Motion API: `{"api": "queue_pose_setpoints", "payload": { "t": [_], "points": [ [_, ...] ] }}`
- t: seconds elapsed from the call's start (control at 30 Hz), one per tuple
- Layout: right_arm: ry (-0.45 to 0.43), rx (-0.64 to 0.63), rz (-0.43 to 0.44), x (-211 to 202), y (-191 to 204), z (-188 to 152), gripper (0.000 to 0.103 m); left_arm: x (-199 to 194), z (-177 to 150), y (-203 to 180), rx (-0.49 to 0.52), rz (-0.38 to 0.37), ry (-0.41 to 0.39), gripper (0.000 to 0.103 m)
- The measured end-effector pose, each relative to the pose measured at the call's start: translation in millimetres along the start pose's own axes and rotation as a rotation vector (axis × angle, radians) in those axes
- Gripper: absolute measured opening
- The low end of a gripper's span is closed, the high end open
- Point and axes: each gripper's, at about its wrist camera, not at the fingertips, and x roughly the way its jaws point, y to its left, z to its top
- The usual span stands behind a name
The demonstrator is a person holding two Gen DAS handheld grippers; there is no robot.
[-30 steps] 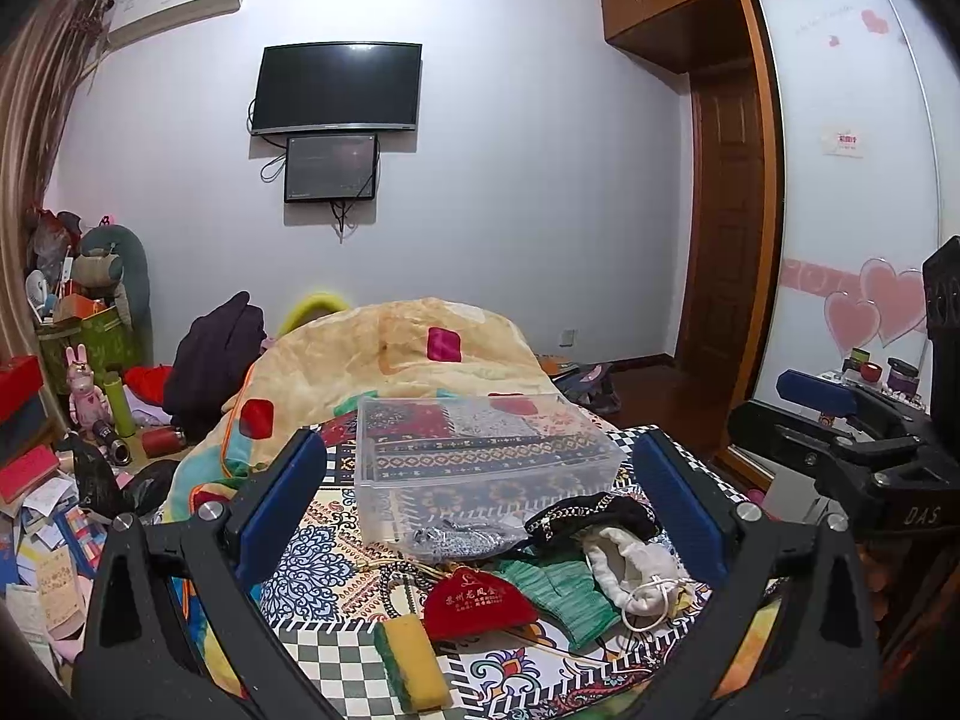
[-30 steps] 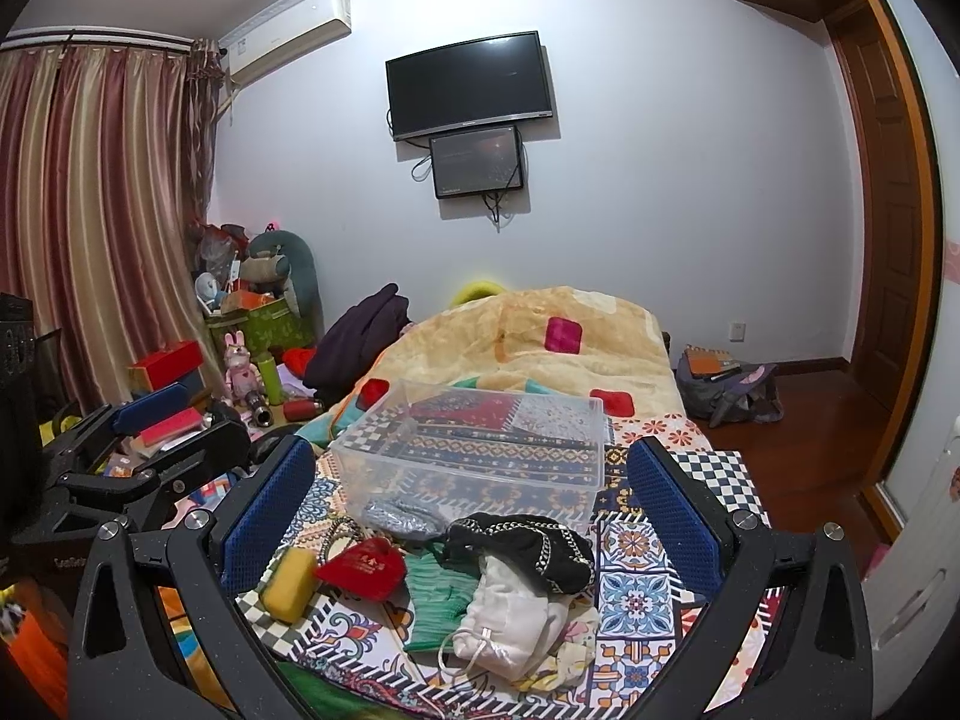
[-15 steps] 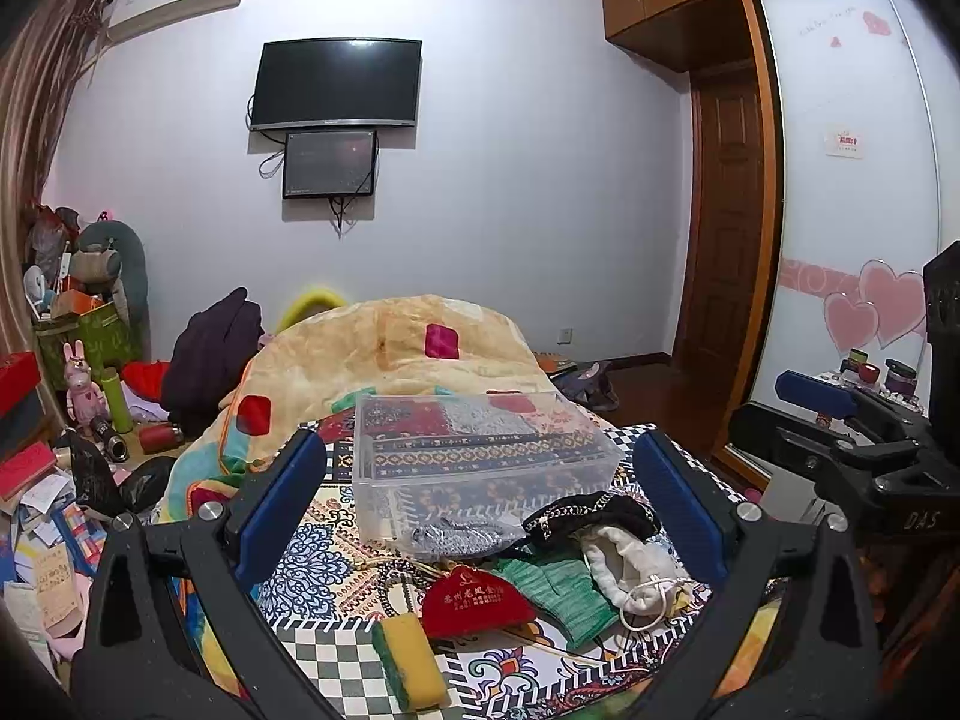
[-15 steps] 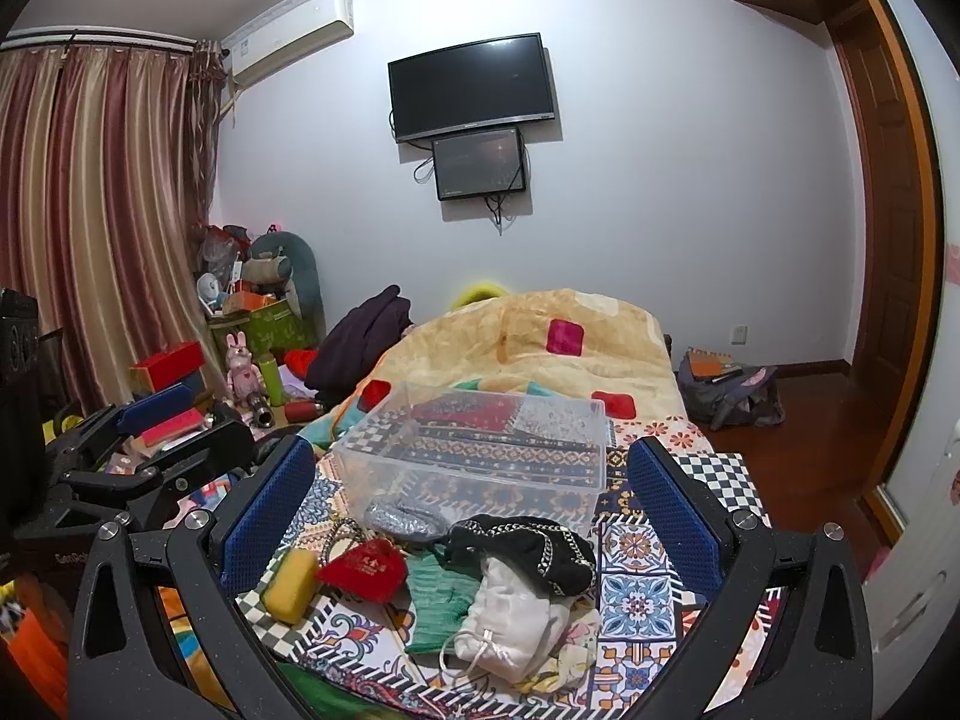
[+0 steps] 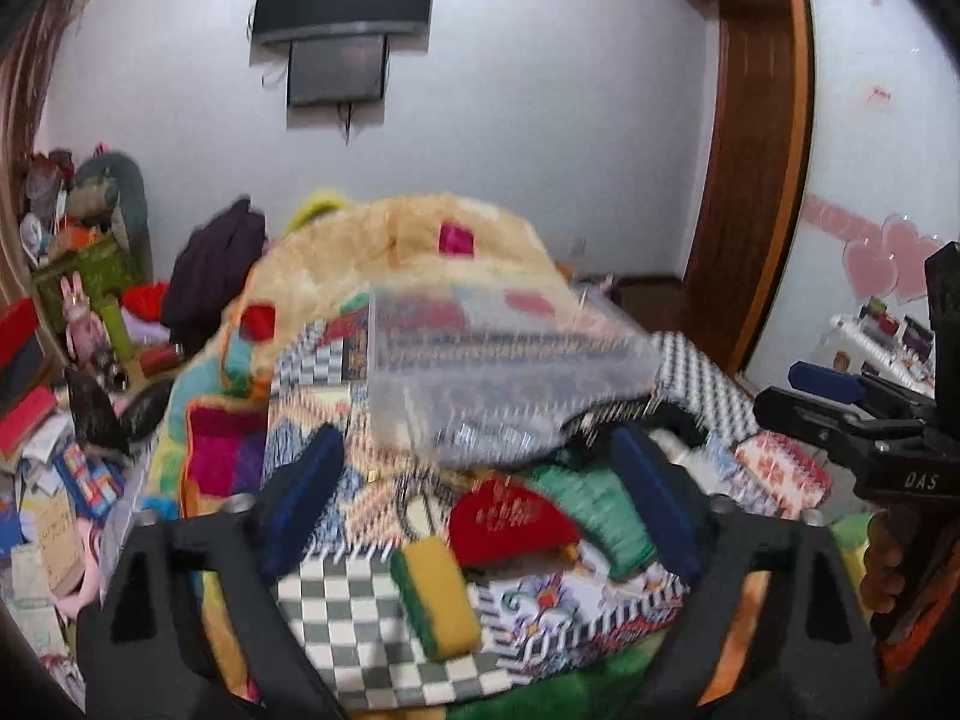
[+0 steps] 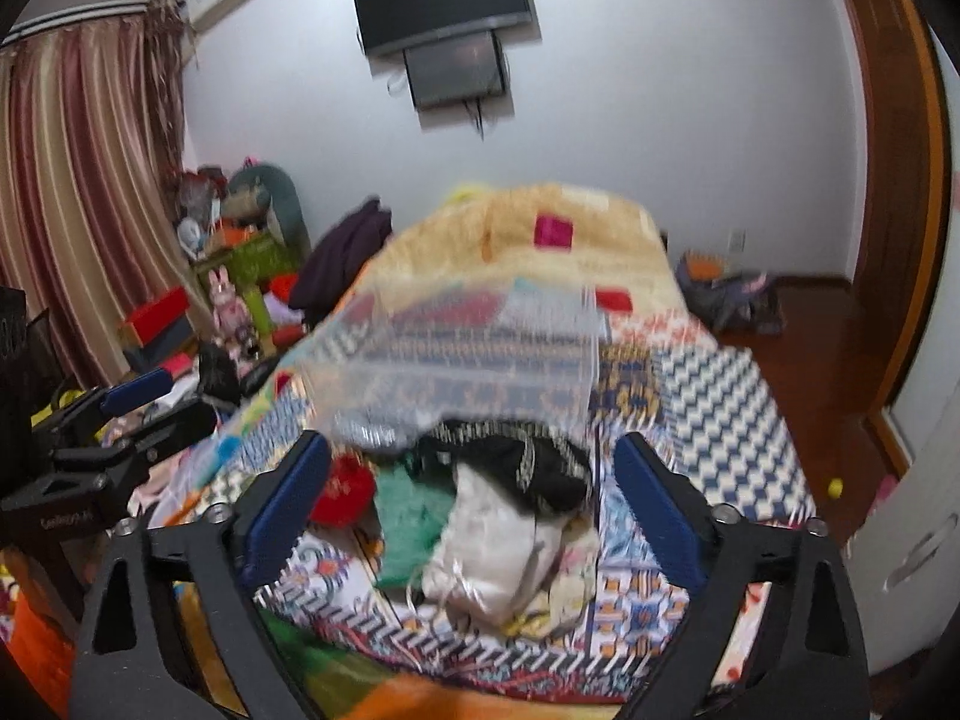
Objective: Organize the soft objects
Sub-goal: 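Grasp the yellow-green sponge with left tool while right tool grasps white cloth bag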
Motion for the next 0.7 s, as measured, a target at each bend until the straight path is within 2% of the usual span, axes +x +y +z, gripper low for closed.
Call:
{"api": "queue_pose_setpoints", "payload": {
  "t": [0.17, 0.23, 0.4, 0.53, 0.57, 0.6, 0.67, 0.7],
  "points": [
    [0.107, 0.034, 0.01, 20, -9, -13, 0.068, 15, -19, 9, -0.007, 0.022, 0.084, 0.078],
    [0.141, 0.047, 0.02, 26, -11, -16, 0.064, 21, -28, 12, -0.015, 0.02, 0.123, 0.075],
    [0.205, 0.049, 0.032, 39, -10, -27, 0.062, 37, -46, 22, -0.045, 0.015, 0.205, 0.063],
    [0.254, 0.019, 0.021, 50, -4, -34, 0.059, 47, -52, 24, -0.059, 0.009, 0.257, 0.044],
    [0.265, 0.012, 0.019, 53, -4, -36, 0.056, 49, -54, 25, -0.061, 0.007, 0.266, 0.037],
    [0.276, 0.006, 0.017, 56, -4, -38, 0.054, 51, -55, 25, -0.062, 0.004, 0.271, 0.034],
    [0.294, 0.005, 0.017, 60, -3, -40, 0.039, 50, -56, 26, -0.07, -0.004, 0.266, 0.032],
    [0.297, 0.008, 0.022, 60, -4, -41, 0.036, 50, -55, 26, -0.07, -0.007, 0.262, 0.031]
  ]
}}
